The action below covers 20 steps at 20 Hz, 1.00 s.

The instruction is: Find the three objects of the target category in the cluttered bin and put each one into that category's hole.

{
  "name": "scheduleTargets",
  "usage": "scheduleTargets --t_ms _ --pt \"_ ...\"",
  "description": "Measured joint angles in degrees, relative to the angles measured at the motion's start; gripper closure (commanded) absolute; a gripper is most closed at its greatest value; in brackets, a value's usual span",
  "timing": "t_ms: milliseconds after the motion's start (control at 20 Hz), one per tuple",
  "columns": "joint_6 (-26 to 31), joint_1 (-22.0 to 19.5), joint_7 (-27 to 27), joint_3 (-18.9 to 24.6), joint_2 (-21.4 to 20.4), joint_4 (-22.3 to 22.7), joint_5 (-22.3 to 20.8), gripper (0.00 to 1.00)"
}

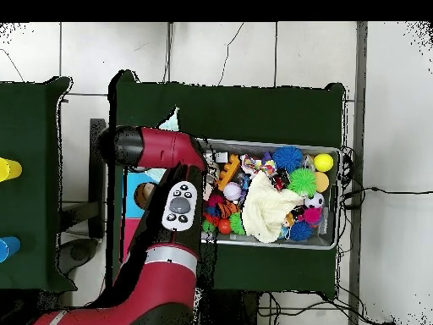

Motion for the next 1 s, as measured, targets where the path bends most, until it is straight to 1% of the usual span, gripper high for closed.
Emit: scheduleTargets --t_ms 300,1000 --pt "-0.1 -1.5 0.0 2.1 -1.0 1.3 0.0 0.00" --pt "-0.2 -2.6 0.0 4.0 -2.7 3.7 0.0 0.00"
